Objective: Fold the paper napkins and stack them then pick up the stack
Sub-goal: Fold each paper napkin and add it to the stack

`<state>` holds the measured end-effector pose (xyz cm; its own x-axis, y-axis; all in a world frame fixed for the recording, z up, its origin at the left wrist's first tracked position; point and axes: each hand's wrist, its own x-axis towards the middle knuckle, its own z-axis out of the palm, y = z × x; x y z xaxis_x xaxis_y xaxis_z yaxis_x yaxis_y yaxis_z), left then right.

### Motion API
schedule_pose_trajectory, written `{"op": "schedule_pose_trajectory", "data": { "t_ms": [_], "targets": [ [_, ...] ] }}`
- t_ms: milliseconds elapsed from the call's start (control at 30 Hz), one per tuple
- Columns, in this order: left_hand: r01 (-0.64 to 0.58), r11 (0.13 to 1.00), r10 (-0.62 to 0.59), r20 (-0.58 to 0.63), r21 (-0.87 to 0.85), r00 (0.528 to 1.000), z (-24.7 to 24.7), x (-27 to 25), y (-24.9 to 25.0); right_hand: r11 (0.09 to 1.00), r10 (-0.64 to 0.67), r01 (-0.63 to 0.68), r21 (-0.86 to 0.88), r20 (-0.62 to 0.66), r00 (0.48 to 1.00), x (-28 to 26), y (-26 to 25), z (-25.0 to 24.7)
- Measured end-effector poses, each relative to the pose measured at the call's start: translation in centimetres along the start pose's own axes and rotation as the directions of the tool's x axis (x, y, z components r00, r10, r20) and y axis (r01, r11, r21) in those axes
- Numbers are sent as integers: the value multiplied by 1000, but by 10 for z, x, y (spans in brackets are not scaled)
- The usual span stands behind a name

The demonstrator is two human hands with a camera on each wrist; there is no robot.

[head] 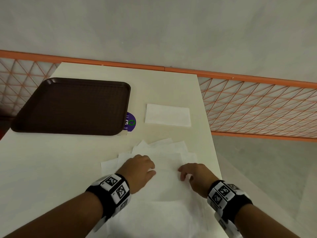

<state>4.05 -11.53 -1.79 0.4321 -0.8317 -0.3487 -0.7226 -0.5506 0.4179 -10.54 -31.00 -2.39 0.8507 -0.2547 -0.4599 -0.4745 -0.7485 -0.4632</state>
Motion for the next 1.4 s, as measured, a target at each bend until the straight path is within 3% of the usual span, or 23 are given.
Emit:
{"op": "schedule_pose_trajectory", "data": {
  "t_ms": [100, 200, 300, 433, 567, 733, 900, 1033, 1067, 1133, 1233, 1333, 1400],
  "targets": [
    [31, 991, -41, 75, 133, 996, 4, 8, -5, 996, -37, 44, -79, 87, 995, -3, -1, -5],
    [50, 980, -73, 114, 191, 991, 6, 12, -5, 998, -35, 38, -58, 46, 998, -1, -2, -7],
    [66, 984, -88, 126, 166, 988, 6, 15, -3, 998, -19, 19, -64, -2, 1000, 3, -13, -3],
    [117, 988, -133, 167, 104, 977, 2, 18, -1, 979, -29, 38, -201, 45, 999, 12, -28, 3],
    [149, 989, -150, 180, 20, 972, -3, 18, 1, 975, -25, 42, -218, 78, 997, 19, -32, 5],
    [163, 976, -140, 156, -145, 978, -12, 14, -3, 995, -32, 42, -95, 99, 995, 20, -26, -3],
    [194, 949, -168, 120, -248, 978, -19, 11, -18, 972, 22, -24, 232, 11, 1000, 15, -11, -21],
    [323, 789, -300, 132, -523, 945, -9, 13, -32, 920, 187, -151, 363, -69, 980, 18, -5, -23],
    [344, 766, -330, 126, -543, 936, -6, 14, -34, 919, 221, -180, 352, -81, 972, 20, -3, -19],
    [370, 800, -367, 103, -473, 925, 0, 16, -36, 929, 262, -229, 291, -81, 962, 25, -1, -12],
    [359, 915, -368, -16, -185, 930, 2, 18, -28, 981, 182, -187, -42, -107, 978, 27, -5, -2],
    [212, 971, -185, -215, 113, 959, 10, 21, -12, 940, -103, 33, -341, -188, 977, 25, -15, 10],
    [64, 984, -19, -259, 167, 966, 17, 22, 2, 884, -227, 130, -449, -170, 959, 22, -20, 24]
  ]
}}
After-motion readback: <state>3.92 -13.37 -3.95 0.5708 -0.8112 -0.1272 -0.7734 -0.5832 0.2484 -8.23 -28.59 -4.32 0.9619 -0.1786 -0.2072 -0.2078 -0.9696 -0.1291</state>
